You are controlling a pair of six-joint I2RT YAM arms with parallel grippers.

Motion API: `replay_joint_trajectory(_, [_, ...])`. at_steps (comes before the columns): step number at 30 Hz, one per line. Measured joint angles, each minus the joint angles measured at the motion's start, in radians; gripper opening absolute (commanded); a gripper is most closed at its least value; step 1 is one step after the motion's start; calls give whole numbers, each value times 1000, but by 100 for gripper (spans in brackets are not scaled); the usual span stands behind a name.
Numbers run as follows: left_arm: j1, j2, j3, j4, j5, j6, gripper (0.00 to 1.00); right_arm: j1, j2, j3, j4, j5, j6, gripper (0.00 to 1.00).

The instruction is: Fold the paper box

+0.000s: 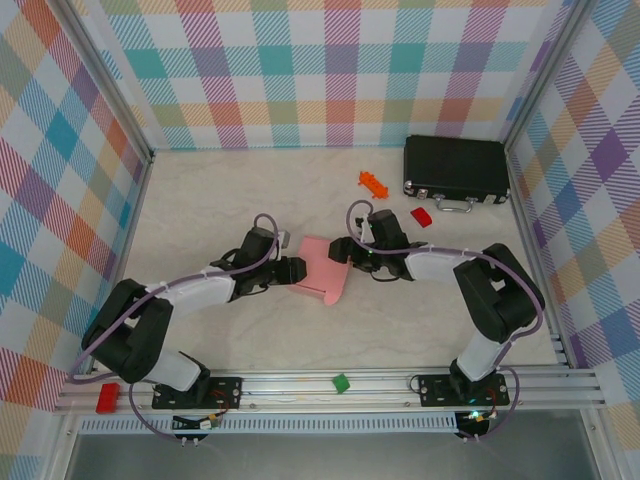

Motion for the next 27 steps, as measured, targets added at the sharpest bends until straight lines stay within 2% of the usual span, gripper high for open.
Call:
replay_joint_trajectory(5, [-1,-63,-27,-2,-35,-30,56,0,4,8,-25,0,-20,68])
replay_joint_trajectory(10, [9,-74,-27,-2,-88,-23,57,0,7,7,-30,-6,-23,62])
replay_joint_trajectory(14, [23,2,13,-6,-89,7,54,0,18,-6,-14,-38,-22,56])
replay_joint_trajectory(18, [27,88,61,-4,-79,34,52,0,47,-23,5,-64,-13,45])
replay_joint_trajectory(22, [27,116,70,-1,-68,44,48,0,51,-45,37,-73,5,37])
replay_joint_trajectory(27, [27,128,78,7,-55,53,37,-6,54,-50,69,-87,17,30])
